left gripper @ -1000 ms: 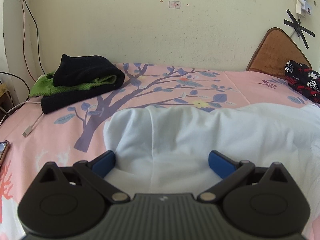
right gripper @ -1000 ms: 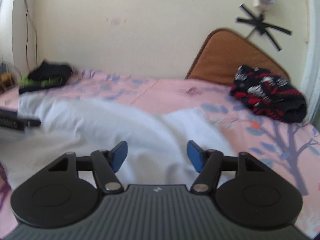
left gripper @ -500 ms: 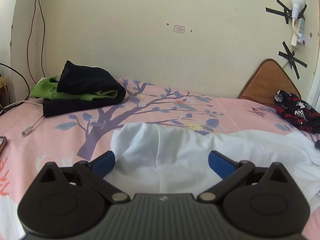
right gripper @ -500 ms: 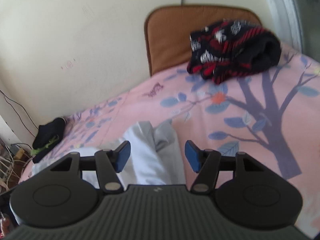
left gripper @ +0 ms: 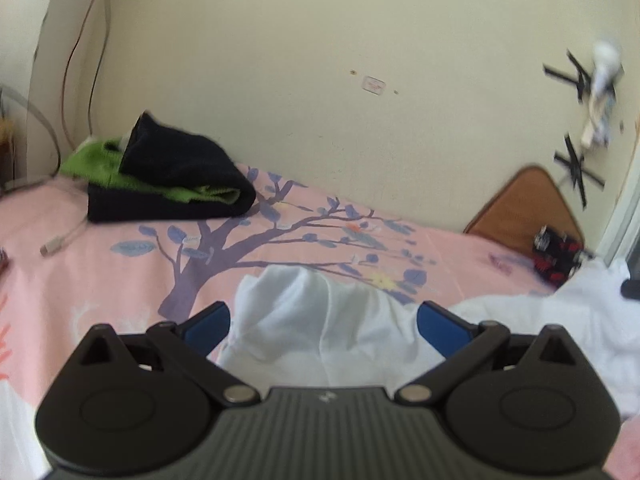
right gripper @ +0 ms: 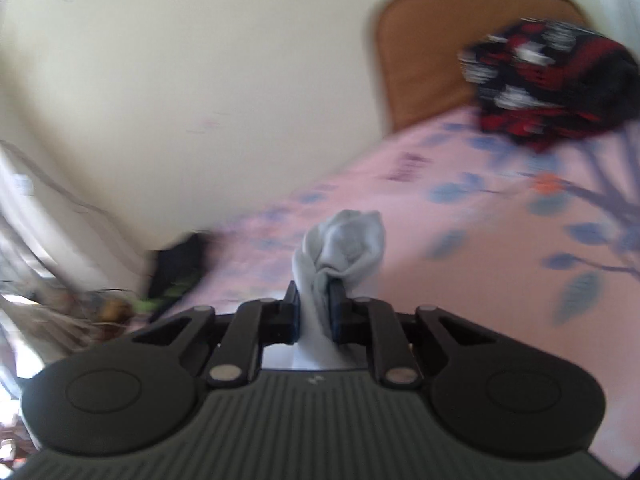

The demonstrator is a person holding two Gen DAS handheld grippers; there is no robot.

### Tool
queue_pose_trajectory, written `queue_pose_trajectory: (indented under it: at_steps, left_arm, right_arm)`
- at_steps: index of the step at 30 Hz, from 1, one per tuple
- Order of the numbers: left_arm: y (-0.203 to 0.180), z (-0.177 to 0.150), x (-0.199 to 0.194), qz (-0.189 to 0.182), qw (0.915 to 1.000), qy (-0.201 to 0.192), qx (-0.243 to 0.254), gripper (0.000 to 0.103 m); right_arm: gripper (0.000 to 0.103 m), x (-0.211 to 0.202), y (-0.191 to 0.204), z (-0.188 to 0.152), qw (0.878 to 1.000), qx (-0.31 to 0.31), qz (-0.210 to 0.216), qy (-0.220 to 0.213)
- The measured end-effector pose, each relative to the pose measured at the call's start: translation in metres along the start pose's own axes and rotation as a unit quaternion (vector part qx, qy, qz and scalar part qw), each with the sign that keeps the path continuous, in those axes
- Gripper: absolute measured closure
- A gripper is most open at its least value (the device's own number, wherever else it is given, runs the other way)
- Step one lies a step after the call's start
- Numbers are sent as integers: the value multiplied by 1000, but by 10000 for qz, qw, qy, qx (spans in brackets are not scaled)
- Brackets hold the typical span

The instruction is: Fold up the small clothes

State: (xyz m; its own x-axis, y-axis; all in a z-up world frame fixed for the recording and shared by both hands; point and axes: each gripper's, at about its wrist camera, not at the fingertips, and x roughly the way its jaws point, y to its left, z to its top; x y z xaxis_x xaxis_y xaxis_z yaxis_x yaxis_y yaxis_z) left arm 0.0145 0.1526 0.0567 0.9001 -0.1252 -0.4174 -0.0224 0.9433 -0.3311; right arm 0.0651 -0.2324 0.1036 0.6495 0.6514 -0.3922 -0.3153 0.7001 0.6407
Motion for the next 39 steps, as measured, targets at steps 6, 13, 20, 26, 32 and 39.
queue_pose_trajectory:
  at_steps: [6,13,20,26,32,39]
  left_arm:
    - [40,23,-47,-49,9948,-718,-726,0]
    - [64,25,-85,125,9907,-980,-933,0]
    - [41,15,-62,-299,9952,-499,-788,0]
    - [-7,2,-24,-623,9977,248,-100,6]
    - [-30,-15,0,-777,9916,973,338,84]
    - [21,6,-54,-511,9970,548,-183,92]
  right_arm:
    - [97,73,96,-13,9925,-571,856,659]
    - [98,191,161,-51,9758,-1049,1093,1577]
    - [79,149,128,-31,9792,-1123,1193,1200]
    - [77,111,87,-18,9875,-1493,142,481]
    - [77,139,60,-38,9867,-1443,-356,662]
    - [79,172,122,-66,9654,-2409,-2,1002]
